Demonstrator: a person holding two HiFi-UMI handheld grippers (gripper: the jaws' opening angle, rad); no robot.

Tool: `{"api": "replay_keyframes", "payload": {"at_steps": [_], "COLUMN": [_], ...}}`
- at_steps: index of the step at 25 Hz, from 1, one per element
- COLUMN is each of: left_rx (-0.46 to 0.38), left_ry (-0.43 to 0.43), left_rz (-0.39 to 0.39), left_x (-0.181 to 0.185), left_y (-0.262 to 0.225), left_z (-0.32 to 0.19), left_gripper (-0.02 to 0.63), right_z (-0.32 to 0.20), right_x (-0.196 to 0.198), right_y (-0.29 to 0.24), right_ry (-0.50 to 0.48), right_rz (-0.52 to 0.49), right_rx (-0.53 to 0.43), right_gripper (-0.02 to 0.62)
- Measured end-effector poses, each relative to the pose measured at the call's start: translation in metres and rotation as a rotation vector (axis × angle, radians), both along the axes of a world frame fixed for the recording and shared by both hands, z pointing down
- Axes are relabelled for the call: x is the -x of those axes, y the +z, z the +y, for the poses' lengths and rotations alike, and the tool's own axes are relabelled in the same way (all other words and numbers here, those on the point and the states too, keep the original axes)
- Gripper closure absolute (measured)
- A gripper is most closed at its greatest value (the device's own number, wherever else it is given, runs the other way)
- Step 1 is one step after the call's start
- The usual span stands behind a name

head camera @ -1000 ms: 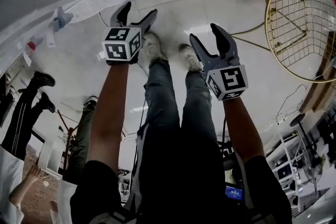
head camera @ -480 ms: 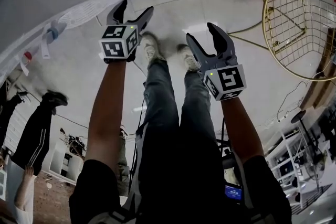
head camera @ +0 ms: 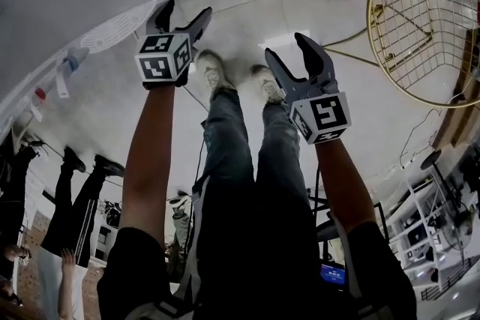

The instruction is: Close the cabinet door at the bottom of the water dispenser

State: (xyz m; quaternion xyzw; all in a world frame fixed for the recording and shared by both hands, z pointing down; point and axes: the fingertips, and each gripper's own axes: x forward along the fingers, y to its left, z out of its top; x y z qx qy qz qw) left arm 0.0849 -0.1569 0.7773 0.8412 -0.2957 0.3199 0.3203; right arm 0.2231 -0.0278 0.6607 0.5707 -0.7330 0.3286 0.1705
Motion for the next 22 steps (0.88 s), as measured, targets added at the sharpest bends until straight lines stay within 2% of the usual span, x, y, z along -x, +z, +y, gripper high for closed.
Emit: {"api": "replay_keyframes", "payload": {"at_steps": [7,12,16,22], "left_rx": [-0.005,-0.037,-0.086,-0.176], "left_ry": [0.008,-0.013,-0.047,-0.112], "left_rz": [0.013,0.042,0.066,0.099], "left_x": [-0.005,-0.002,0.002,0.015], "left_y": [-0.011,-0.048,-0.108,-0.238], "left_z": [0.004,0.013,0.026,0.055], "left_gripper": [0.202,0.198,0.193,0.170], "right_z": [0.004,0.002,0.004,0.009], "right_x": [-0.001,0.002,0.003,0.003], "right_y": [-0.007,-0.033,-0.079,-0.187], "right_ry": [0.006,-0.033,-0.069,-0.152], "right_rz": [0.003,0.016,0.013,0.020], "right_rx": [-0.005,-0.038,-0.077,-0.161], "right_gripper": [0.324,0.324,0.324,0.324]}}
